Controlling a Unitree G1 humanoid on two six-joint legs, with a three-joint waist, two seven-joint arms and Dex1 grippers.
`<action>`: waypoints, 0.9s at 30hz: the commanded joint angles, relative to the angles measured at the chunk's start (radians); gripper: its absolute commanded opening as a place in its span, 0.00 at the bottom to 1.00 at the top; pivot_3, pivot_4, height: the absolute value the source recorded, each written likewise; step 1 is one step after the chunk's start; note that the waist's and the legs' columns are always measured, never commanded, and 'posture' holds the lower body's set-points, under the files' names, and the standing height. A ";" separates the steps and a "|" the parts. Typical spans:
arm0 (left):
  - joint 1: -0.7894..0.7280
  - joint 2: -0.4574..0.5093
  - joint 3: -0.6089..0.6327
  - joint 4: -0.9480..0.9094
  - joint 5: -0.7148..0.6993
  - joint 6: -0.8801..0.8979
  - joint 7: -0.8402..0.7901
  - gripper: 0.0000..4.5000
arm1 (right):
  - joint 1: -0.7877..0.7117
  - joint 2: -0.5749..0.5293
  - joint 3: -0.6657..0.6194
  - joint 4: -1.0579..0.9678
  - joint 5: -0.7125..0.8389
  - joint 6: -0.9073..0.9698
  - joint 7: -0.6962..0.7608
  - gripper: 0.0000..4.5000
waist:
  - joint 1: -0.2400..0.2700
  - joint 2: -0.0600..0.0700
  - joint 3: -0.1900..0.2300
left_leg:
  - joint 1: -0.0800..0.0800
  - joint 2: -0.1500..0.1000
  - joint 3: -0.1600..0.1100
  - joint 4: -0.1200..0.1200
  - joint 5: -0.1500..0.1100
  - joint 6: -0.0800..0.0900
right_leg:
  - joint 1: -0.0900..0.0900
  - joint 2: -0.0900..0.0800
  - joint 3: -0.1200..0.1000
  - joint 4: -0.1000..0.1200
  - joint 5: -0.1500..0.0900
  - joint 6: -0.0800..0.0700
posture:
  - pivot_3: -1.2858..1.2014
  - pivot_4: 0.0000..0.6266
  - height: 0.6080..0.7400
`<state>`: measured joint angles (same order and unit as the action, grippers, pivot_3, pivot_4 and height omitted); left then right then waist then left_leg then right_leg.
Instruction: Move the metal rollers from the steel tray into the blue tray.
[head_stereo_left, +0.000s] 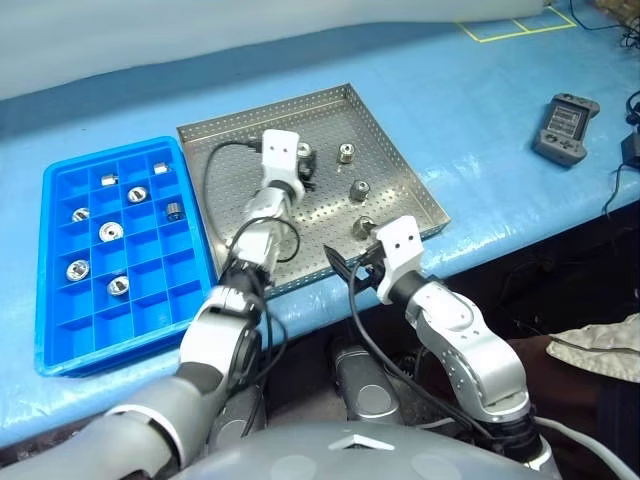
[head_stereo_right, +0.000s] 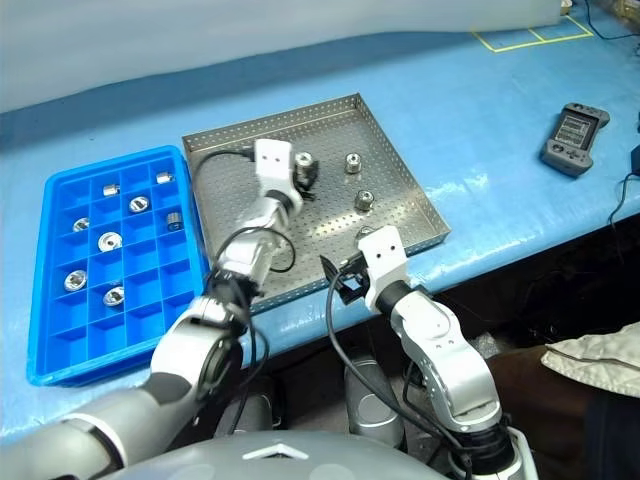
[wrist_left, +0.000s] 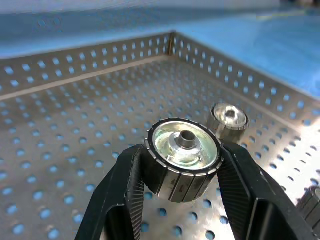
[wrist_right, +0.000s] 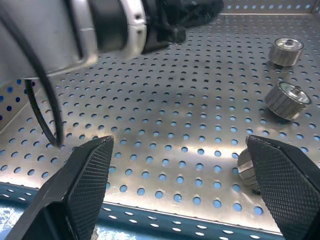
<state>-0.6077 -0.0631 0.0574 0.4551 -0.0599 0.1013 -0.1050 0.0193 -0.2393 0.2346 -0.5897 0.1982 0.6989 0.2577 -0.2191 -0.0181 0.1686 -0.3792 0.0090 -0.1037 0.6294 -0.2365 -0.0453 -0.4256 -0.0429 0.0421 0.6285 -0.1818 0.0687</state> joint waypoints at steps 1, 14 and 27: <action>0.134 0.052 -0.025 -0.367 0.011 0.073 -0.008 0.40 | -0.034 0.006 0.018 0.000 0.011 -0.011 0.025 1.00 | 0.017 0.000 0.000 | 0.000 0.000 0.001 0.000 0.000 0.000 | -0.001 0.000 0.001 0.000 0.000 0.000 | 0.47 0.24 1.00; 0.637 0.161 0.109 -1.170 0.068 0.514 0.122 0.40 | -0.237 0.054 0.123 0.122 0.035 -0.048 0.149 1.00 | 0.172 -0.001 0.000 | 0.000 0.000 0.003 0.003 0.000 0.000 | 0.000 0.001 0.003 0.000 0.000 -0.001 | 0.55 0.24 1.00; 0.919 0.004 0.195 -1.367 0.132 0.619 0.281 0.40 | -0.313 0.079 0.180 0.218 0.030 -0.087 0.234 1.00 | 0.233 -0.003 0.000 | 0.001 0.000 0.002 0.004 0.000 0.000 | 0.000 0.000 0.001 0.000 -0.003 -0.006 | 0.60 0.24 1.00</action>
<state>0.3101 -0.0494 0.2460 -0.8446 0.0556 0.7208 0.1555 -0.2742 -0.1684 0.4173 -0.3576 0.2213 0.6398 0.4816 0.0140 -0.0210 0.1683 -0.3787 0.0095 -0.1013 0.6334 -0.2364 -0.0451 -0.4253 -0.0425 0.0430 0.6284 -0.1852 0.0627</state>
